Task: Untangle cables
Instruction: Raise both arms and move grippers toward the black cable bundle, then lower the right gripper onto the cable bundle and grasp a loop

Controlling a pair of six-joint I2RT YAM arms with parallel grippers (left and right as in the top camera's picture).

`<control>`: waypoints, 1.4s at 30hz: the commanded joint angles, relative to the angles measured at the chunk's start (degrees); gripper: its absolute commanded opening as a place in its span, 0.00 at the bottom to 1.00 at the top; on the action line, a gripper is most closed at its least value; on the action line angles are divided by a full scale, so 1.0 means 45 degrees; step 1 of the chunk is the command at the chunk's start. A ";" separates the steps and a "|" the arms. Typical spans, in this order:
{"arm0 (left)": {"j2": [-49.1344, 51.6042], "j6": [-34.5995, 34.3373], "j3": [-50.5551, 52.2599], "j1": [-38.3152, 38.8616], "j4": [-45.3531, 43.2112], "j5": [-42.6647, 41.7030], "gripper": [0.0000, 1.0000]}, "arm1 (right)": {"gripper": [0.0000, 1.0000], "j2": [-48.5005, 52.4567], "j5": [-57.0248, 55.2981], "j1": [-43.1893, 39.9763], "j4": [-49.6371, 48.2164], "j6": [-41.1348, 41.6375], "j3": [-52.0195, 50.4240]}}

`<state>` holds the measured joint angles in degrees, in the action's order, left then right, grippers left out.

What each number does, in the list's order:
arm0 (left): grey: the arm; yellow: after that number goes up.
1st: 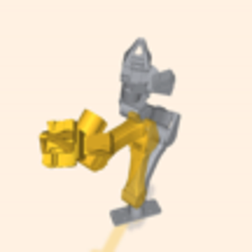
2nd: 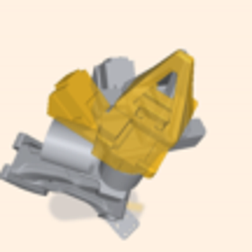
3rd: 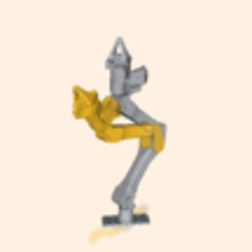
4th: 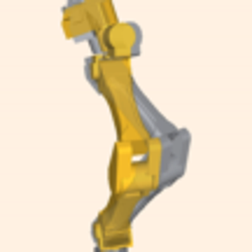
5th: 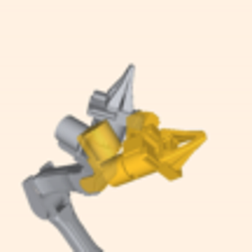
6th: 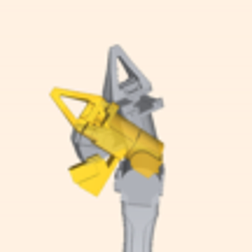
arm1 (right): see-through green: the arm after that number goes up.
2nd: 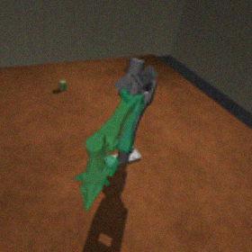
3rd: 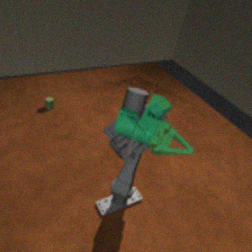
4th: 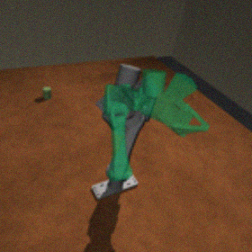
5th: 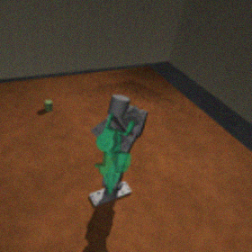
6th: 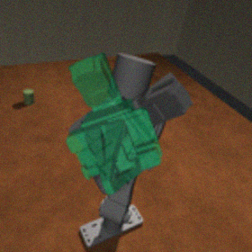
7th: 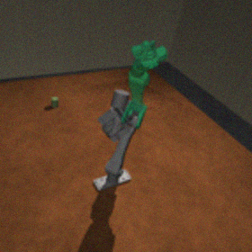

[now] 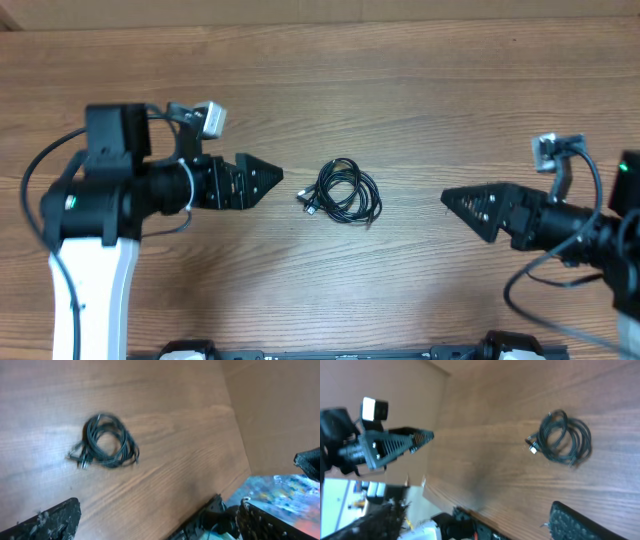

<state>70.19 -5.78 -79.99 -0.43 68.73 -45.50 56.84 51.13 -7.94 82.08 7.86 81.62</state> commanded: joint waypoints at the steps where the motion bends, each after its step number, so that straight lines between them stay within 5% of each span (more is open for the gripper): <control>1: 0.1180 0.0097 -0.0262 0.0019 0.0097 -0.0335 1.00 | 0.89 0.0743 -0.0087 -0.0015 -0.0034 -0.0097 -0.0452; 6: 0.2929 0.0097 -0.0262 0.0024 0.0107 -0.0223 1.00 | 0.80 0.2016 -0.0505 0.0758 -0.0991 0.0136 -0.0976; 19: 0.5931 0.0107 -0.0262 0.0107 0.0408 -0.0214 1.00 | 0.73 0.6436 -0.7630 0.5285 -0.4940 0.5940 -0.1166; 31: 0.6149 0.0097 -0.0262 0.0291 0.0321 0.0248 1.00 | 0.63 1.0389 -0.6771 0.6067 -0.7159 0.6397 -0.1166; 42: 0.6149 0.0102 -0.0262 0.0379 0.0243 0.0253 1.00 | 0.48 1.1142 -0.6960 0.6543 -0.8194 0.6387 -0.1234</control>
<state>97.54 -5.80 -79.99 1.10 70.04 -44.53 106.74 20.71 19.97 46.02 36.45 76.42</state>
